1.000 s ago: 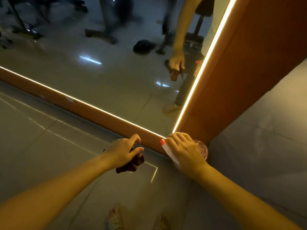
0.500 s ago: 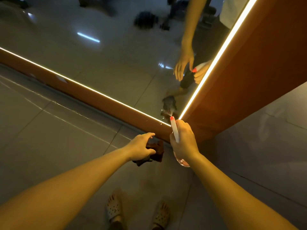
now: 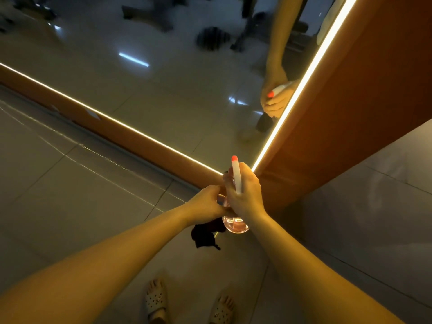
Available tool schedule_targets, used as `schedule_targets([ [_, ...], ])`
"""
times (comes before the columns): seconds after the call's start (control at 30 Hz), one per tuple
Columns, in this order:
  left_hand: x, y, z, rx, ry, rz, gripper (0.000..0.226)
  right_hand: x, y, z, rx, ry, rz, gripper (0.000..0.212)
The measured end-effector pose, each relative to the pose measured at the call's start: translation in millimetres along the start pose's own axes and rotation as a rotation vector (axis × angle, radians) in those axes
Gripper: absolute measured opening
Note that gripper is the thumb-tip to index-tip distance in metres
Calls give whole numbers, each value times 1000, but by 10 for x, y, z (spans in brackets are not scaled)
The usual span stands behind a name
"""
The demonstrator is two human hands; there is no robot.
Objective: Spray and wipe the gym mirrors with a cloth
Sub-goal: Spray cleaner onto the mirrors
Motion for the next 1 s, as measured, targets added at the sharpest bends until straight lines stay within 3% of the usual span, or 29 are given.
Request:
schedule_targets([
  [0.3,320,897,502,-52,128,-78,46,-223,-994,533,-92,72,222,12],
  [0.5,521,1481,773,-117,191,-146,38,-309,-1607,891,-156,131,314,25],
  [0.7,770,2031,1034,-170,243,-223,39,-438,-2194,1235,-140,126,394,13],
  [0.83,958,2425,1237,-242,302,-279,34,-415,-2614,1494,-167,183,481,26],
  [1.0,1220,2998,1483,-328,326,-385,35,-510,-3149,1771,-225,224,521,19],
])
Point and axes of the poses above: each hand's wrist, its own x-axis away from the middle knuckle, its own z-axis out of the back of the hand, y = z × x, the point moved 7 cm from there along -x, towards the middle knuckle, and after that the axes turned 2 degrees about -x, right-handed, at the moved point
